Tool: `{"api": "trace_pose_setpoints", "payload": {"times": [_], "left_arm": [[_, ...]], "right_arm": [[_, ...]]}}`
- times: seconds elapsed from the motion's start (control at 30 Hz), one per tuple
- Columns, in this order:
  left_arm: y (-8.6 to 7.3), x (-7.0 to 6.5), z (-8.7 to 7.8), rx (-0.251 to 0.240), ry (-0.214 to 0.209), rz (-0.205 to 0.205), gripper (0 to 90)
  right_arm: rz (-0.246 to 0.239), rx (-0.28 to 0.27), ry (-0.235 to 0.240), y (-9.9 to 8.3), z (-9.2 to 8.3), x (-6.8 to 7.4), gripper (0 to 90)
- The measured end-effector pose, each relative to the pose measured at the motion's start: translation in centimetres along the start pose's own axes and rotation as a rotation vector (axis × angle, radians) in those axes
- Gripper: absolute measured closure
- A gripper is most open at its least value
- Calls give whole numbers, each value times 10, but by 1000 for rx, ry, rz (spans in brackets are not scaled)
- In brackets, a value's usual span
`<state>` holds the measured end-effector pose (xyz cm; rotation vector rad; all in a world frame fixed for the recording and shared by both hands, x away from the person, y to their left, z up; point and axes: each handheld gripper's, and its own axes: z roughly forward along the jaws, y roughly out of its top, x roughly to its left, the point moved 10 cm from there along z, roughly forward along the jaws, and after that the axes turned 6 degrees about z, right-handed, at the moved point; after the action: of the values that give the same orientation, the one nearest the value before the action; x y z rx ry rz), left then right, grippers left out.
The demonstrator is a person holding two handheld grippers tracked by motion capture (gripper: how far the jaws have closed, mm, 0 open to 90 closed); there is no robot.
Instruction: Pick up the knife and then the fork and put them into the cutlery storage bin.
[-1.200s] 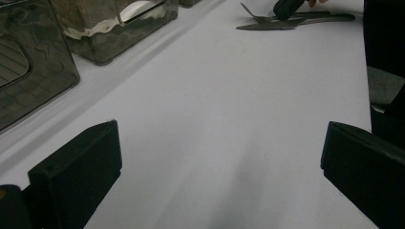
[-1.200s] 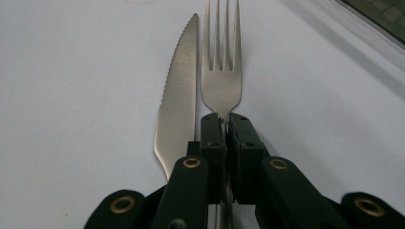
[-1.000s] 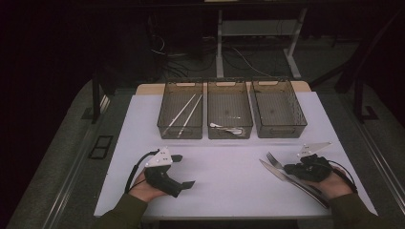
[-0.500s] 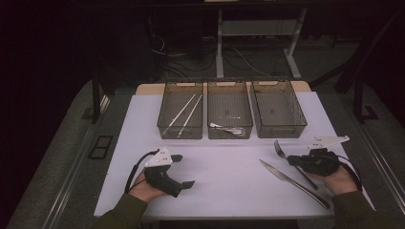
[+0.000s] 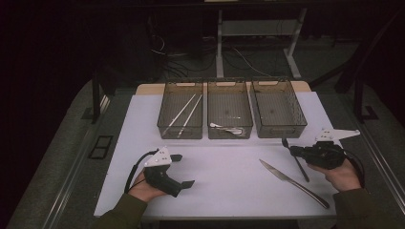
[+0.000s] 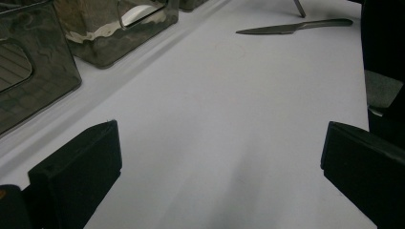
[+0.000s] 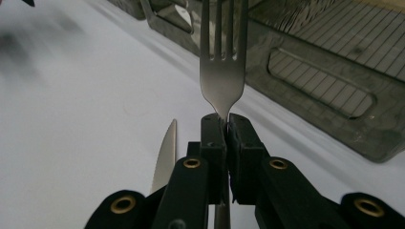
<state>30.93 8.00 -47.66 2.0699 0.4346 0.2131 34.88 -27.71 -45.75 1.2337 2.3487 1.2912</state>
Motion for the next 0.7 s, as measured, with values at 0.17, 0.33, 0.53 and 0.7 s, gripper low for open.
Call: {"api": "trace_pose_setpoints", "payload": {"times": [0.17, 0.33, 0.53, 0.7], "left_arm": [[0, -1, 0, -1, -3, 2, 0], [1, -1, 0, -5, -3, 0, 0], [1, 0, 0, -2, -4, 8, 0], [1, -1, 0, -4, -5, 4, 0]], "right_arm": [[1, -35, 0, 9, -4, -1, 855], [6, -69, -1, 18, -10, -4, 857], [5, -86, -7, 25, -13, -6, 856], [8, -105, -21, 36, -14, -10, 856]]}}
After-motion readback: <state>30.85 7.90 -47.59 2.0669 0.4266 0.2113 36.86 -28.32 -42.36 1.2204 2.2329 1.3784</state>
